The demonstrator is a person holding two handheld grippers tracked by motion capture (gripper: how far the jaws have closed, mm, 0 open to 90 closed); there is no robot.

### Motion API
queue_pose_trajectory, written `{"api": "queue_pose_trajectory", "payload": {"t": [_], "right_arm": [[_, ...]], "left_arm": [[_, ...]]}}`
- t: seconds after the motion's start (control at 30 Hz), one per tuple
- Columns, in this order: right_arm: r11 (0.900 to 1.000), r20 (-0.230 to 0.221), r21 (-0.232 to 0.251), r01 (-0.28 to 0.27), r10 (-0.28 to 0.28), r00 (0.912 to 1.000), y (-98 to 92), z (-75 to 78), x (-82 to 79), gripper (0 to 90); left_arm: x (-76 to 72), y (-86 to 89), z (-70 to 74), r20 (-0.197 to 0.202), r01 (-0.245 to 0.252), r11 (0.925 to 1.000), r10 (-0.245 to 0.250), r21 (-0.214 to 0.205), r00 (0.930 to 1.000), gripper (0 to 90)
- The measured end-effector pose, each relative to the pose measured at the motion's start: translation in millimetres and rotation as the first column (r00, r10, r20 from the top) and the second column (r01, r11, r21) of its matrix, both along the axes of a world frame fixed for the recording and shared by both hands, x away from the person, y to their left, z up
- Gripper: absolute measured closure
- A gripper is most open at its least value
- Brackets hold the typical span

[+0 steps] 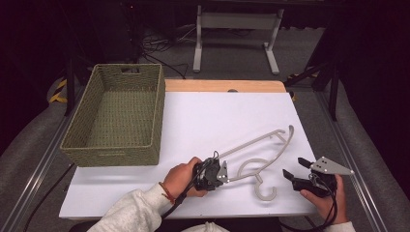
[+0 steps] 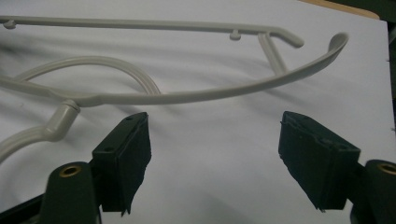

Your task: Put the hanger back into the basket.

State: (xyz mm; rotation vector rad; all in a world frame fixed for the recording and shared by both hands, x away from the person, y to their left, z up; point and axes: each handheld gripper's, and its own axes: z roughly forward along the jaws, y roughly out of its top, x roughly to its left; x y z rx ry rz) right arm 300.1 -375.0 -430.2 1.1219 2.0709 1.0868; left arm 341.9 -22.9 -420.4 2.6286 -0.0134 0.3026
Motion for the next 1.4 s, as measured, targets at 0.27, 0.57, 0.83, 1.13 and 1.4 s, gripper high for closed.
{"api": "queue_pose_trajectory", "payload": {"t": [0.27,0.57,0.83,1.13,1.4], "right_arm": [[0.999,0.07,0.019,0.04,-0.041,0.9967,-4.9,7.0,-3.3,25.7],[0.9973,0.097,0.043,0.059,-0.063,0.9933,-8.1,9.0,-4.6,25.7],[0.9976,0.095,0.042,0.055,-0.059,0.9938,-7.1,9.6,-4.3,25.6],[0.9987,0.092,0.032,0.04,-0.043,0.9949,-4.5,8.7,-2.4,25.4],[0.999,0.083,0.025,0.037,-0.038,0.9958,-2.8,7.5,-0.2,25.6]], "left_arm": [[5.4,11.7,18.1,0.046,-0.024,0.9981,0.027,-0.056,0.9986,83.0],[10.4,25.2,53.2,0.098,-0.072,0.9893,0.084,-0.127,0.9916,83.0],[21.3,56.4,90.6,0.137,-0.148,0.9729,0.173,-0.178,0.9752,82.9],[31.9,92.8,112.4,0.166,-0.253,0.9467,0.287,-0.199,0.9434,83.0],[50.2,131.9,119.9,0.166,-0.356,0.9099,0.393,-0.213,0.9045,82.9]]}}
